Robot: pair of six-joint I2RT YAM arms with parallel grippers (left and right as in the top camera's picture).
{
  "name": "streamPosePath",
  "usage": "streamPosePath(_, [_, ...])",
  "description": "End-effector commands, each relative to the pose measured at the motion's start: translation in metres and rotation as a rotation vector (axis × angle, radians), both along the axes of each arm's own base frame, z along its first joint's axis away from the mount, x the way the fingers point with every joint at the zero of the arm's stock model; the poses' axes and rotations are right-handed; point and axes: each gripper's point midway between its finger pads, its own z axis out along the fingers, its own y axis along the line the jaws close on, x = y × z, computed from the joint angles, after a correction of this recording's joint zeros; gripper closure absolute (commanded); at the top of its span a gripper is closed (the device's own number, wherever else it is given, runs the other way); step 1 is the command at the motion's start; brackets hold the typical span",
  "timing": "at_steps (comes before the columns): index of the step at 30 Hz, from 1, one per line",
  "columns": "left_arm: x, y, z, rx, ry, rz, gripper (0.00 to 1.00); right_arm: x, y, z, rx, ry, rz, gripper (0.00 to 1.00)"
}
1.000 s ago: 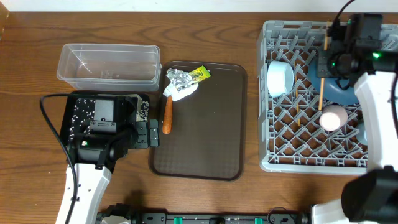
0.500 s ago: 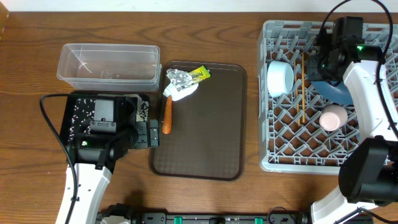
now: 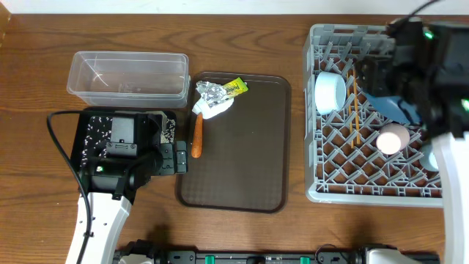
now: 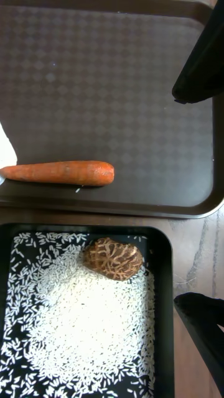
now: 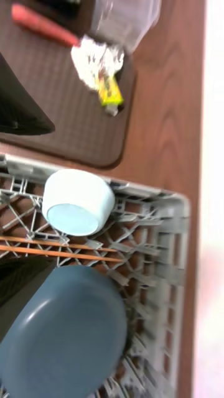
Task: Sort waste into correct bins and load items into the dishwasher rack
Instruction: 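Place the second chopstick into the rack with the right gripper, then grasp the carrot on the brown tray with the left gripper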
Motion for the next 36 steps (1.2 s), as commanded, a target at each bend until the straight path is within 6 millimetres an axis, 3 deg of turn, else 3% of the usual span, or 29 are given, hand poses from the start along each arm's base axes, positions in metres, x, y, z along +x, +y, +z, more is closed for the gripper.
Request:
streamPosePath(1, [0.003,0.002,0.008,0.001,-0.022,0.013,0.02,-0.018,0.008,0.025,0.051,-0.058,0.007,0.35])
streamPosePath(3, [0.003,0.002,0.008,0.001,-0.022,0.013,0.02,-0.027,0.008,0.037,0.05,-0.094,0.008,0.01])
streamPosePath(9, [0.003,0.002,0.008,0.001,-0.022,0.013,0.02,-0.038,0.008,0.052,0.05,-0.14,0.009,0.01])
streamPosePath(26, [0.003,0.002,0.008,0.001,-0.022,0.013,0.02,-0.038,0.008,0.052,0.05,-0.139,0.009,0.01])
streamPosePath(31, [0.007,0.03,0.007,0.162,-0.041,0.058,0.02,-0.038,0.008,0.052,0.05,-0.139,0.009,0.01])
streamPosePath(36, [0.016,0.016,0.013,0.088,-0.086,0.026,0.02,-0.038,0.008,0.052,0.05,-0.139,0.009,0.01])
